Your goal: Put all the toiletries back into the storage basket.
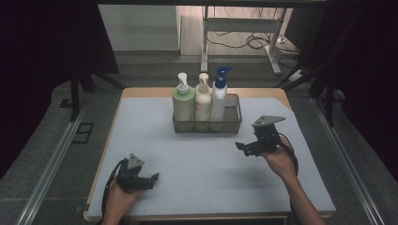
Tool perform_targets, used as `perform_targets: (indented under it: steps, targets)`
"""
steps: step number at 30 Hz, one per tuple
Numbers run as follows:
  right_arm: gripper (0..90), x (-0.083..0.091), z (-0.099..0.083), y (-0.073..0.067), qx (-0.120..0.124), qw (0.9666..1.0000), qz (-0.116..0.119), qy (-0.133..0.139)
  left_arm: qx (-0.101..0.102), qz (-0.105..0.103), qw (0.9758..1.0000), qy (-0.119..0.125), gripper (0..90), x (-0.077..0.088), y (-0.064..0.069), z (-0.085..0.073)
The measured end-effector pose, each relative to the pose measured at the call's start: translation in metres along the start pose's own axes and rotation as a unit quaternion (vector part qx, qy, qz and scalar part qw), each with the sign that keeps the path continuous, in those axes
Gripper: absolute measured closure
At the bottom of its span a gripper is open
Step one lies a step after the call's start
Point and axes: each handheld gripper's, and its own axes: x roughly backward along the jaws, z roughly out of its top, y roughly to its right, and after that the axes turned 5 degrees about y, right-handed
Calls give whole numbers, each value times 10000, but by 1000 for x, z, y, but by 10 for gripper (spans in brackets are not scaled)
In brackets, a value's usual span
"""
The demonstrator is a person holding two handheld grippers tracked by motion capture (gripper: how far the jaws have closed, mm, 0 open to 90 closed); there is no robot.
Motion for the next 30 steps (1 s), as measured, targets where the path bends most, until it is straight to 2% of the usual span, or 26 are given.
perform_targets:
  steps: [10, 17, 24, 30]
  targets:
    - [0, 20, -28, -5, -67, 9999, -114, 13, -6, 8, 10000, -5, 121, 0, 0, 0]
    - [0, 26, -59, -4, -285, 9994, -180, 71, -15, 13, 10000, -9, 122, 0, 0, 0]
    - [0, 25, -87, -4, -437, 9987, -263, 15, -20, 18, 10000, -8, 122, 0, 0, 0]
    - [0, 16, -109, -1, -458, 9982, -294, -243, -19, 17, 10000, -7, 122, 0, 0, 0]
